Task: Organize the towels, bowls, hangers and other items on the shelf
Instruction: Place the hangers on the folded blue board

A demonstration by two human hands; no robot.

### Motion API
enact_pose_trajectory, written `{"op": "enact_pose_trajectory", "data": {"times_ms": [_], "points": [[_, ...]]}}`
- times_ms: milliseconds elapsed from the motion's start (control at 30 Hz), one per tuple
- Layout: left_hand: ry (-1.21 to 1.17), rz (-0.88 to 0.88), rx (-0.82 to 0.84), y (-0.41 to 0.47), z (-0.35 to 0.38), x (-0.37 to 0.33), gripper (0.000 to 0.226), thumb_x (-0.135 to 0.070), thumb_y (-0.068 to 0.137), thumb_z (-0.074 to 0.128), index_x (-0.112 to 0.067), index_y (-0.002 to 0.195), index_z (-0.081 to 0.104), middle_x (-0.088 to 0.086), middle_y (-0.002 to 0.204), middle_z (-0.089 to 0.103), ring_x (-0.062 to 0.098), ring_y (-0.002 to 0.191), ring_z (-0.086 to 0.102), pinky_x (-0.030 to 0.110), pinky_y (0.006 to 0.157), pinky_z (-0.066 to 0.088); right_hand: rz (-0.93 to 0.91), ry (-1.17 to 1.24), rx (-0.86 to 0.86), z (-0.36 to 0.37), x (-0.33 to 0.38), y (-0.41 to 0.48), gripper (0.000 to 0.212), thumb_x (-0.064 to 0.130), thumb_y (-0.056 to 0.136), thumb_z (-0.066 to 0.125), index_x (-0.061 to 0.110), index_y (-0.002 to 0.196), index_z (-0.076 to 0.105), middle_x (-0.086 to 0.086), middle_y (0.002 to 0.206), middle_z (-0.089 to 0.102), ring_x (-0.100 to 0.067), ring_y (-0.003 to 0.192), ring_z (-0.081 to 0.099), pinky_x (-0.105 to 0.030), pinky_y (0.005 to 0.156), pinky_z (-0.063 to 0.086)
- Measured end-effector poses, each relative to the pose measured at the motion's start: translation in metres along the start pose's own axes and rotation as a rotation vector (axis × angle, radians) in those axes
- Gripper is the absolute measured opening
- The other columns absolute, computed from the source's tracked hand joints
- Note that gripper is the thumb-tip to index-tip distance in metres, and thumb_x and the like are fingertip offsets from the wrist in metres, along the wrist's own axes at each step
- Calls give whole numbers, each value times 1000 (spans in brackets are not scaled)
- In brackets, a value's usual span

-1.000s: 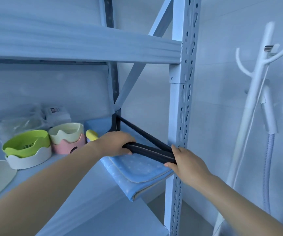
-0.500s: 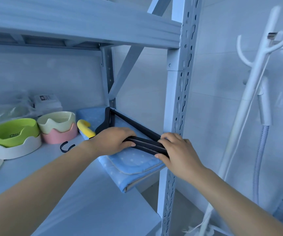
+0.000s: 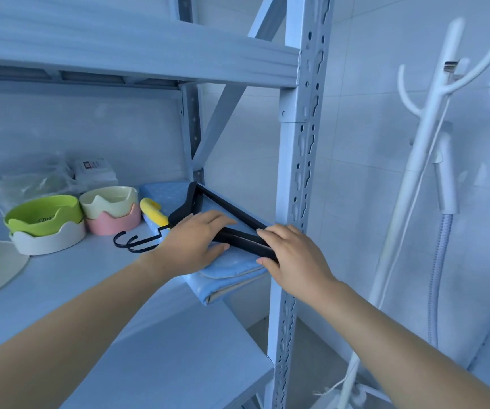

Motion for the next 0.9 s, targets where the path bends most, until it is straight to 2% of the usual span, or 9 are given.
{"op": "enact_pose_trajectory", "data": {"times_ms": [133, 267, 367, 500, 633, 733, 900], "points": [[-25, -128, -60, -41, -19, 0, 42, -34, 89, 56, -26, 130, 48, -10, 128, 47, 12, 111, 51, 28, 78, 46, -87, 91, -41, -4, 25, -3, 47, 34, 93, 52, 19, 136, 44, 5, 131, 49, -16, 120, 43, -26, 93, 38], [-38, -305, -102, -105, -44, 11, 32, -34, 90, 54, -33, 122, 53, -18, 126, 48, 9, 108, 52, 34, 75, 51, -221, 189, -9, 5, 74, 2, 46, 34, 92, 53, 19, 134, 46, 5, 128, 50, -17, 119, 43, -28, 94, 39], [43, -414, -98, -159, -71, 22, 27, -36, 90, 53, -38, 117, 54, -20, 119, 50, 4, 90, 50, 27, 65, 46, -321, 274, 7, 11, 121, 11, 45, 34, 92, 53, 19, 134, 47, 4, 128, 50, -18, 118, 43, -29, 92, 38], [123, -561, -54, -223, -107, 39, 26, -37, 90, 52, -38, 116, 54, -19, 117, 50, 6, 95, 52, 28, 70, 47, -426, 394, 6, 16, 185, 21, 41, 30, 92, 55, 18, 130, 51, 3, 125, 52, -18, 118, 44, -30, 92, 39], [183, -698, -36, -290, -137, 58, 24, -38, 89, 52, -40, 113, 54, -22, 113, 50, -10, 81, 45, 18, 60, 33, -531, 466, 5, 24, 252, 27, 39, 30, 90, 56, 20, 128, 53, 4, 122, 54, -17, 114, 46, -30, 87, 42], [206, -787, 6, -334, -152, 76, 22, -39, 89, 52, -42, 111, 55, -24, 113, 49, -21, 76, 44, 23, 60, 34, -584, 491, 28, 34, 297, 34, 39, 31, 91, 56, 21, 129, 53, 6, 122, 54, -16, 114, 45, -28, 87, 40], [239, -853, 59, -398, -174, 121, 21, -39, 89, 51, -43, 109, 56, -25, 113, 50, -16, 71, 44, 19, 59, 32, -605, 531, 57, 54, 368, 54, 38, 34, 90, 56, 24, 126, 53, 7, 121, 54, -14, 115, 44, -28, 86, 42]]}}
Point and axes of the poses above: each hand's wrist, its own y-axis towards the middle knuckle, its own z-axis out of the palm, x = y × z, the point moved 3 cm from there along y, towards the middle knuckle
